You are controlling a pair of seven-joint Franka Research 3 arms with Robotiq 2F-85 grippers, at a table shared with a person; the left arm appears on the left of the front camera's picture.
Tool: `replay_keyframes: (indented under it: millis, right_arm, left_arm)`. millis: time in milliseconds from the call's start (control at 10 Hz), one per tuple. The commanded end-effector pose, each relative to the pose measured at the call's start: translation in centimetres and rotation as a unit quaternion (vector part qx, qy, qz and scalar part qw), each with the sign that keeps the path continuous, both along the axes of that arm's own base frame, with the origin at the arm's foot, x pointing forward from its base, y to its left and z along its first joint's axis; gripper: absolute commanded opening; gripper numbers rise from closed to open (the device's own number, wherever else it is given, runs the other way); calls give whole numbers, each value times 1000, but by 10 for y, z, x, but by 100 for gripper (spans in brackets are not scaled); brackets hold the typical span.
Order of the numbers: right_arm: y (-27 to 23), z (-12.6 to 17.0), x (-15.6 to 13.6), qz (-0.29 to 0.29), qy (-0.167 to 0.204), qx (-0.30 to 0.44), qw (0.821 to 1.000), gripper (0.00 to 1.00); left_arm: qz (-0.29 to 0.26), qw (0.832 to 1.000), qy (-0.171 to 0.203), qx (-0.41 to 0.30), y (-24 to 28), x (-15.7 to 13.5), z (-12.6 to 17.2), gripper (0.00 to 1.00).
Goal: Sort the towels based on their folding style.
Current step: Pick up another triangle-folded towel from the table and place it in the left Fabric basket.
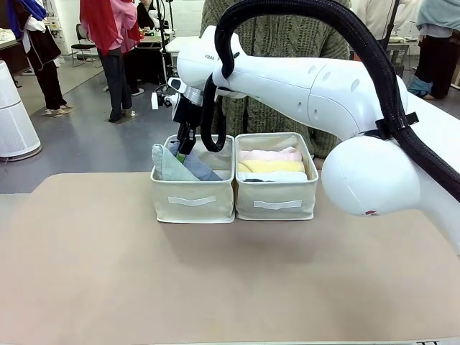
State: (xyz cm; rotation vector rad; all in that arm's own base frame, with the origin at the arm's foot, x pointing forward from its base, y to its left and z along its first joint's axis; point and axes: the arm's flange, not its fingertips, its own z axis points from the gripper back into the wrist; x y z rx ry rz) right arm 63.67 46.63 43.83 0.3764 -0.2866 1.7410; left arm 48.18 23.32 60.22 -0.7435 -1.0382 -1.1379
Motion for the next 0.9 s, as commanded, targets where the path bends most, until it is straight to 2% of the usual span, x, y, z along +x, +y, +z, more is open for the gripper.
replay_keyframes:
  millis: [0,100,200,600,800]
  right_arm:
    - [6,6,13,8,2,4,1000,100]
    - [6,7,14,6,2,4,1000,100]
    - [5,8,14,5,1,4,1000,59]
    - [4,10,15,6,1,7,1000,97]
    - [3,11,15,7,2,9,1000,100]
  left_arm:
    - [6,1000,1,4,-3,-2,0,100]
    - [6,1000,1,4,-3,-2,0,100]
    - [6,1000,1,4,-3,-2,0,100]
    - [6,1000,1,4,-3,-2,0,100]
    - [6,1000,1,4,-3,-2,0,100]
